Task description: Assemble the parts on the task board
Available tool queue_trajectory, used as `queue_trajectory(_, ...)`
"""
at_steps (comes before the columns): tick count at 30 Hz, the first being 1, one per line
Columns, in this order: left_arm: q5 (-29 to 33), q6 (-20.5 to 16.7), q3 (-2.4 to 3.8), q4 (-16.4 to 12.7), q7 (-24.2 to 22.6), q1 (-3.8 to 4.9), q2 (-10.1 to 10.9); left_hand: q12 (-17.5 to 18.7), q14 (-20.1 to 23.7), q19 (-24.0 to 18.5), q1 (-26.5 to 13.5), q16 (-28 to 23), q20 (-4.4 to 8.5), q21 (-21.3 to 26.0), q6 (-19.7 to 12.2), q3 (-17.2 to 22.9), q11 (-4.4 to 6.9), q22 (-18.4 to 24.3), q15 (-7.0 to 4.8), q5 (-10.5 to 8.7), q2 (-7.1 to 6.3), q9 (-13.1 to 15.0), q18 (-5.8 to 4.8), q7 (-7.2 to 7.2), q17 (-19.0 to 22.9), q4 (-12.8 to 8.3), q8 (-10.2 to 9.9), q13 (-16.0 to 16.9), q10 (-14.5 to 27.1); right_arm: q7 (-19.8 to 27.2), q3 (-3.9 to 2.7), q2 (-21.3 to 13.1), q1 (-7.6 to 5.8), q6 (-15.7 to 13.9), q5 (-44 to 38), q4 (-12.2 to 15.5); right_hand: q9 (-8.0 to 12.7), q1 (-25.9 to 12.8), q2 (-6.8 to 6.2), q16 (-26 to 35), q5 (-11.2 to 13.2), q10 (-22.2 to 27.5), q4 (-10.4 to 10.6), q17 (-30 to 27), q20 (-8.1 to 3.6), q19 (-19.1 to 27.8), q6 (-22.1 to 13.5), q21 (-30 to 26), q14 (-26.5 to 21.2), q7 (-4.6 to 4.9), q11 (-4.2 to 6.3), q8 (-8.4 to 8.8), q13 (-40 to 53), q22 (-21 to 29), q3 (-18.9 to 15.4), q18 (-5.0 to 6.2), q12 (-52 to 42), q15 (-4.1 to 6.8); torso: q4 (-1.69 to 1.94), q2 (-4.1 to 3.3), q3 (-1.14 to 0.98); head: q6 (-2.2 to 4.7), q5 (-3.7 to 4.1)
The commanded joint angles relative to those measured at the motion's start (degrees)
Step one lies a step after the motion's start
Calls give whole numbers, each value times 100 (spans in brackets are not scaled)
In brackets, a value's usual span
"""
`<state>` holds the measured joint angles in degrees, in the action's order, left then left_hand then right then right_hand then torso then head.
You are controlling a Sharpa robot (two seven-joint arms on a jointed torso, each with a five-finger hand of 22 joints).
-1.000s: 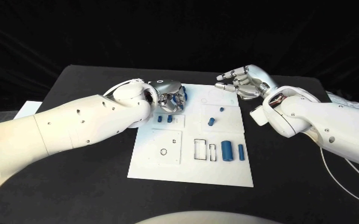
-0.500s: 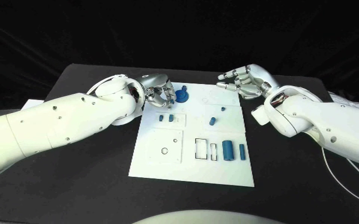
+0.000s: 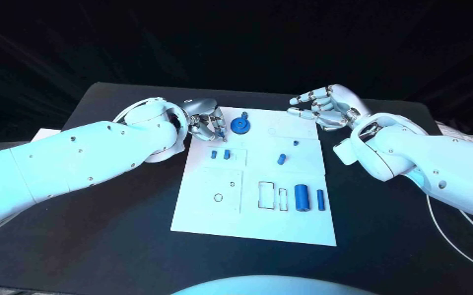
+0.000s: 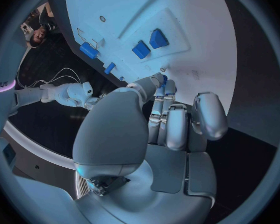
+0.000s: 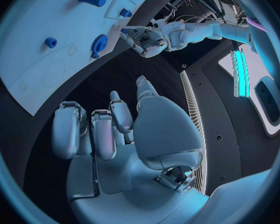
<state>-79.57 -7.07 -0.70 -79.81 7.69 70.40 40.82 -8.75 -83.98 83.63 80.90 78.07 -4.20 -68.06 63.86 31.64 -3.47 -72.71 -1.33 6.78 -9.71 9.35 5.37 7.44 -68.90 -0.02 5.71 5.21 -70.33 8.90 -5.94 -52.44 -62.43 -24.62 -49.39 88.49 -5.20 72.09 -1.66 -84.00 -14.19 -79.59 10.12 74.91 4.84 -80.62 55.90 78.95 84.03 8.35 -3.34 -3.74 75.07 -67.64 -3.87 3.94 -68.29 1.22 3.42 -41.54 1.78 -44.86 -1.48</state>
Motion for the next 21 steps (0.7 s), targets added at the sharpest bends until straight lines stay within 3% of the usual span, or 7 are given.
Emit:
queue_trajectory(1,9,249,-10,38,66,-2,-38,28,-218,20,-65,-11,-16,-16,41,-6,8,3,-1,9,17,-5,-61,-16,9,0,-39,1,-31,55,-1,3,7,53,-6,8,-6,-1,50,34,-25,49,-12,416,5,43,7,-18,358,-1,-1,-10,56,0,-32,47,25,-16,5,-1,-3,-1,-6)
queue_trajectory(21,-41,215,-43,82,92,-18,-148,38,-216,14,-85,-9,-15,-10,63,-18,18,3,-7,1,21,-8,-59,-21,15,-2,-39,8,-66,68,-1,5,9,41,-8,25,-7,-9,65,37,-29,51,-3,413,5,41,8,-19,358,-1,-1,-11,53,0,-44,47,27,-16,-7,-5,3,1,2)
